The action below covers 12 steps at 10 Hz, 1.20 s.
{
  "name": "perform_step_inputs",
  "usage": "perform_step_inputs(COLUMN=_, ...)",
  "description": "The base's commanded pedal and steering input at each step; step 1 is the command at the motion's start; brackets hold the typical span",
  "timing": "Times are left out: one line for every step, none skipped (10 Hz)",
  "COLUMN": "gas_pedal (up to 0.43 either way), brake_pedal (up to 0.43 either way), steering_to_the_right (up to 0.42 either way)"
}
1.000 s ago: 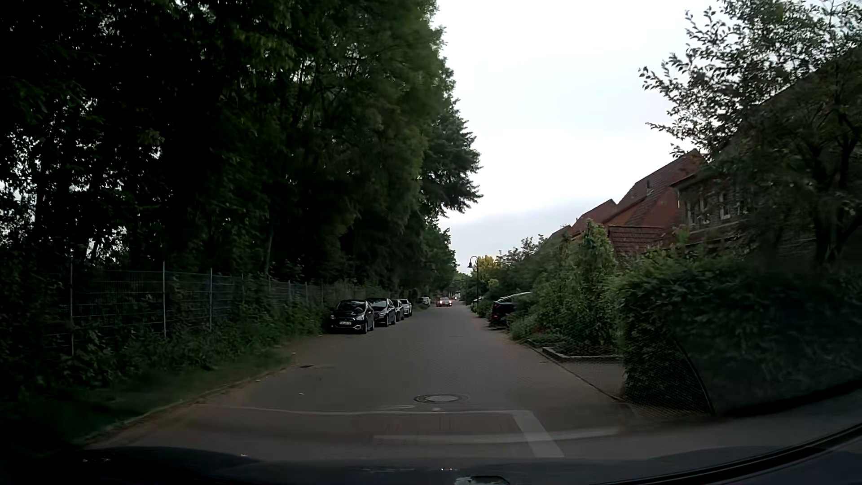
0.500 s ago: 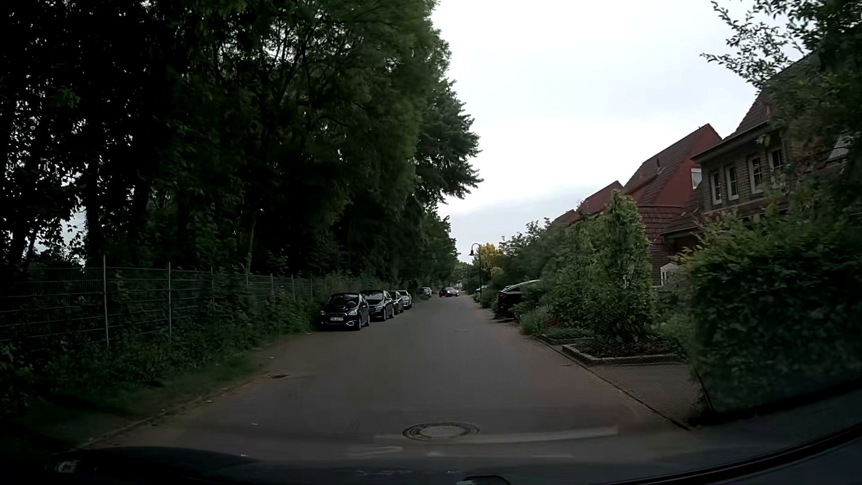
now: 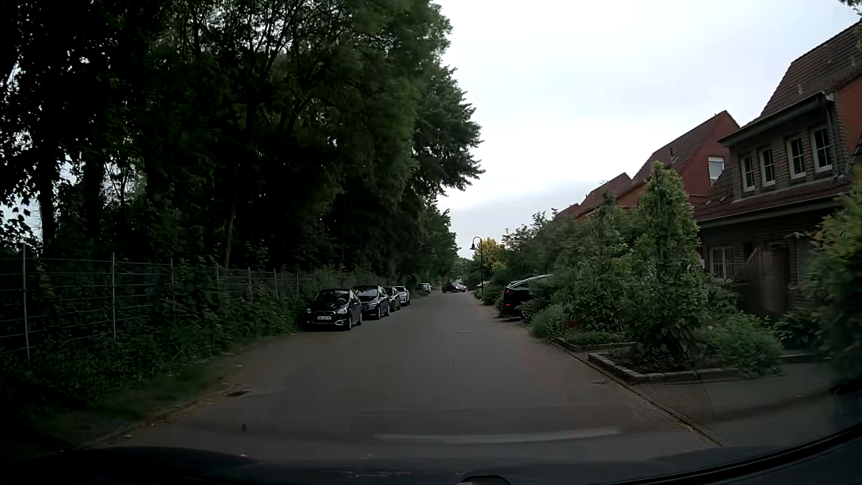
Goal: Follow the waypoints while adhering to traffic rules and regulations
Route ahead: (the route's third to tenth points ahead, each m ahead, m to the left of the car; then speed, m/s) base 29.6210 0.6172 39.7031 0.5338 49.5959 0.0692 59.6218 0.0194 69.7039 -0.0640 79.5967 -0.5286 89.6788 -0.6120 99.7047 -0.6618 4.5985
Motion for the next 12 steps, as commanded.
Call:
perform_step_inputs(gas_pedal=0.118, brake_pedal=0.000, steering_to_the_right=0.000)
perform_step_inputs(gas_pedal=0.118, brake_pedal=0.000, steering_to_the_right=0.000)
perform_step_inputs(gas_pedal=0.118, brake_pedal=0.000, steering_to_the_right=0.000)
perform_step_inputs(gas_pedal=0.118, brake_pedal=0.000, steering_to_the_right=0.001)
perform_step_inputs(gas_pedal=0.138, brake_pedal=0.000, steering_to_the_right=-0.002)
perform_step_inputs(gas_pedal=0.150, brake_pedal=0.000, steering_to_the_right=-0.005)
perform_step_inputs(gas_pedal=0.150, brake_pedal=0.000, steering_to_the_right=-0.005)
perform_step_inputs(gas_pedal=0.150, brake_pedal=0.000, steering_to_the_right=-0.004)
perform_step_inputs(gas_pedal=0.150, brake_pedal=0.000, steering_to_the_right=-0.003)
perform_step_inputs(gas_pedal=0.150, brake_pedal=0.000, steering_to_the_right=0.000)
perform_step_inputs(gas_pedal=0.150, brake_pedal=0.000, steering_to_the_right=-0.002)
perform_step_inputs(gas_pedal=0.150, brake_pedal=0.000, steering_to_the_right=-0.004)
